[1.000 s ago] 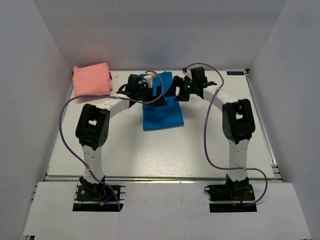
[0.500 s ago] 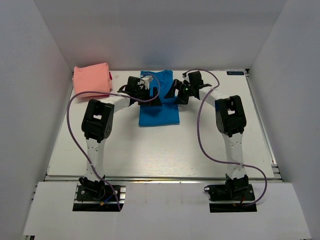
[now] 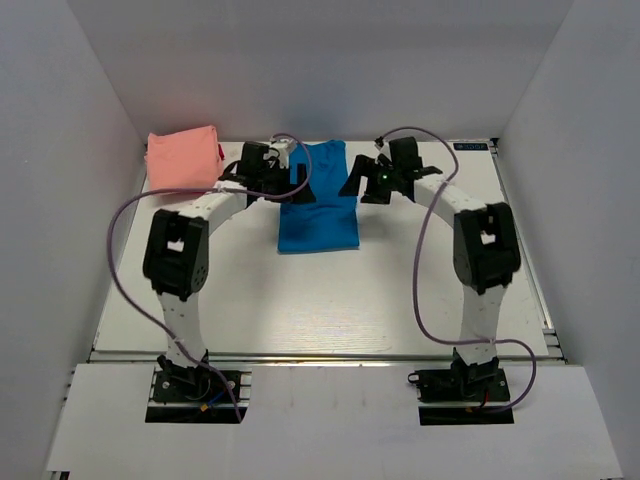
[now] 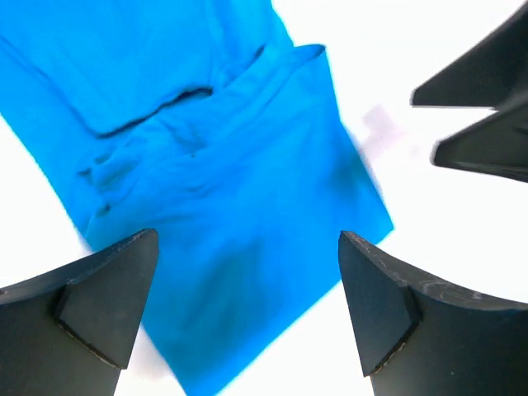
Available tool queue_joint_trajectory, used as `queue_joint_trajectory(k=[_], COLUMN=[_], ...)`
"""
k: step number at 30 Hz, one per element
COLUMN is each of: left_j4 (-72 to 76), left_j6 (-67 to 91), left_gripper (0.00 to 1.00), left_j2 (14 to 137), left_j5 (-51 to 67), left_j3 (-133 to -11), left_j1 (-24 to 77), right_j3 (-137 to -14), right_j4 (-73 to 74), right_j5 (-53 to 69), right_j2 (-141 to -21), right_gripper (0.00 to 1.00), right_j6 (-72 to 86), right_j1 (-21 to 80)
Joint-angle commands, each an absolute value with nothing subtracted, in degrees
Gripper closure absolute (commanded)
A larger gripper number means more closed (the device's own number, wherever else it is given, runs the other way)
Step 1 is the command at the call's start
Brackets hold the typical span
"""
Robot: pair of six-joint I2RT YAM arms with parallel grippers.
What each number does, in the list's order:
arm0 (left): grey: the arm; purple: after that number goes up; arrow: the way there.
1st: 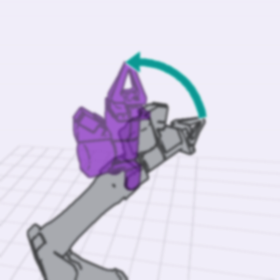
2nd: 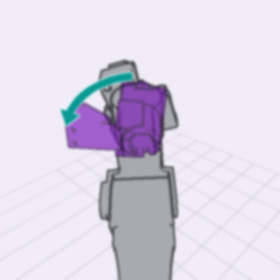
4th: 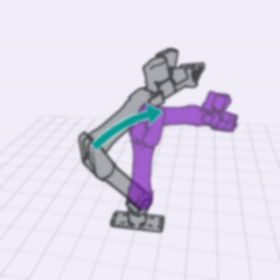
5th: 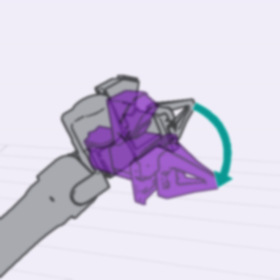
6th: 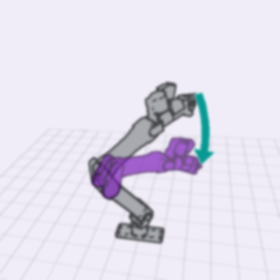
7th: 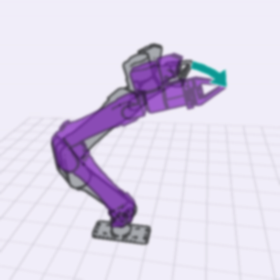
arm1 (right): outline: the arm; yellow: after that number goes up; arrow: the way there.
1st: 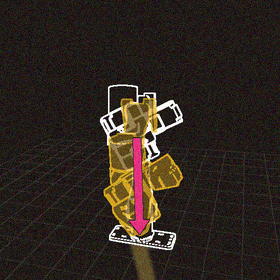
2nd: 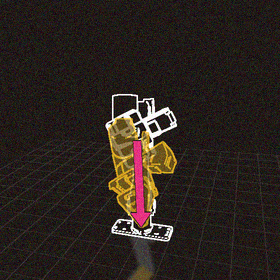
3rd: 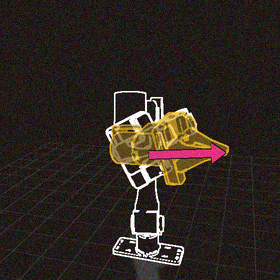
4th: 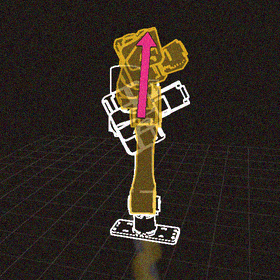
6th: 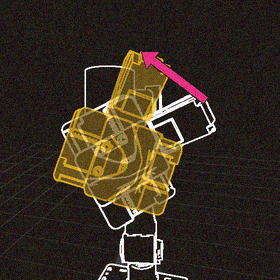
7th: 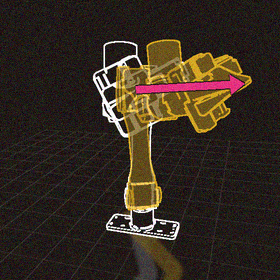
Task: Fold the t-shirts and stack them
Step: Fold the folded rectangular tshirt in 1/3 of the way, then grab one side of the 2/3 rectangular tshirt with both arms
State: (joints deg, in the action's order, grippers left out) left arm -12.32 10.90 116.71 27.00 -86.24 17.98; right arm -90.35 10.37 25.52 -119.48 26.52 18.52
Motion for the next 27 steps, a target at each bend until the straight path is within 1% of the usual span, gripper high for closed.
queue_joint_trajectory(k=[1,2,5,6,10,11,15,19,20,22,23,25,26,27], left_j4=[-14.76,-14.77,-14.42,-13.89,-11.26,-11.25,-9.41,-6.43,-5.89,-5.19,-5.19,-5.19,-4.66,-3.61], left_j6=[12.20,13.26,17.21,18.01,19.07,19.07,19.07,17.84,17.84,17.32,17.31,16.79,16.79,16.79], left_gripper=[0.00,0.00,0.00,0.00,0.00,0.00,0.00,0.00,0.04,0.07,0.12,0.18,0.24,0.31], left_j2=[104.43,100.93,95.55,92.06,86.49,86.48,88.94,94.21,95.35,98.87,100.01,102.64,103.18,103.71], left_j5=[21.37,20.05,16.18,16.17,12.58,11.35,10.20,13.36,14.23,14.85,15.38,16.78,17.31,18.18], left_j3=[-80.28,-78.07,-68.49,-63.59,-54.16,-52.23,-52.21,-52.21,-52.99,-53.78,-55.01,-55.55,-55.55,-55.55], left_j1=[18.72,18.72,18.72,18.72,18.72,18.72,18.72,18.72,18.72,18.72,18.72,18.72,18.72,18.72], right_j3=[-84.92,-79.42,-72.54,-71.55,-64.69,-63.38,-64.16,-65.47,-65.48,-66.44,-66.62,-67.23,-67.58,-68.02], right_j4=[8.96,9.23,12.38,13.09,13.45,13.19,13.01,11.61,11.34,10.63,10.55,9.84,9.84,9.58], right_j5=[22.07,20.93,17.16,16.53,13.72,13.45,14.15,13.71,13.45,13.36,12.92,13.79,13.97,14.50], right_j2=[-108.21,-105.84,-101.53,-100.38,-98.44,-98.70,-102.56,-106.08,-106.61,-108.28,-108.72,-109.95,-110.30,-111.00], right_gripper=[0.10,0.10,0.10,0.10,0.10,0.10,0.10,0.10,0.11,0.11,0.13,0.15,0.23,0.27], right_j6=[22.68,22.59,21.36,21.01,19.69,19.51,19.60,20.65,20.92,21.53,21.97,22.41,22.50,22.76], right_j1=[18.98,19.16,20.21,20.56,22.23,23.02,24.60,25.58,25.66,25.67,26.53,25.84,25.75,25.75])
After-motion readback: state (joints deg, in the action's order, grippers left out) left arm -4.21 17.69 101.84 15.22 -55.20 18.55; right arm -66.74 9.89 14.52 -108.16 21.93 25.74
